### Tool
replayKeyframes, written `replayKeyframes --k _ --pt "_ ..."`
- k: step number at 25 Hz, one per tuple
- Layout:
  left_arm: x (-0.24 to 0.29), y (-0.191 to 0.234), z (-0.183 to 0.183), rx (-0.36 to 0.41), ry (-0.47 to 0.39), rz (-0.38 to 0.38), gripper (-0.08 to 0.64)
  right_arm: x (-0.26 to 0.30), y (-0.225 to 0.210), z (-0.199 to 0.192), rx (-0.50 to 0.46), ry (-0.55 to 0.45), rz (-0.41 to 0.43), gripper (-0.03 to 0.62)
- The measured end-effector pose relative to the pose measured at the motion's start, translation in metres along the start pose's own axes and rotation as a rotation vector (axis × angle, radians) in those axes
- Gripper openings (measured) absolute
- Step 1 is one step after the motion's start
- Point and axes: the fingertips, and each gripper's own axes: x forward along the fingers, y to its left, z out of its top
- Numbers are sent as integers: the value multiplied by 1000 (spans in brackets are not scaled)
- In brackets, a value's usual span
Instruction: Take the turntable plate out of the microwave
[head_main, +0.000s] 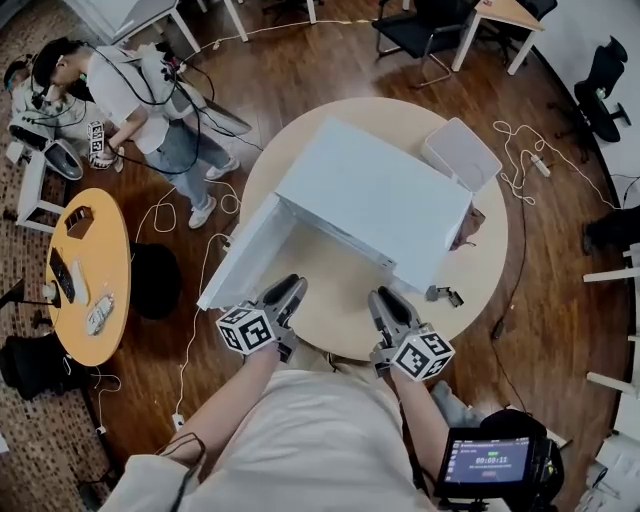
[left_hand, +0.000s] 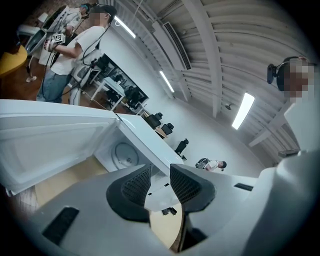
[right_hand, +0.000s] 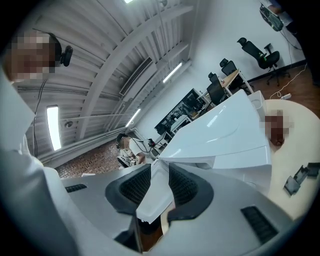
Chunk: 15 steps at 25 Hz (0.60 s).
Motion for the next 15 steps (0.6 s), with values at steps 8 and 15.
replayKeyframes --k 8,15 --pt "20 7 10 -13 47 -89 124 19 0 1 -10 -8 -39 98" --pt "38 28 19 -5 104 -104 107 37 4 -1 -7 -24 -80 98"
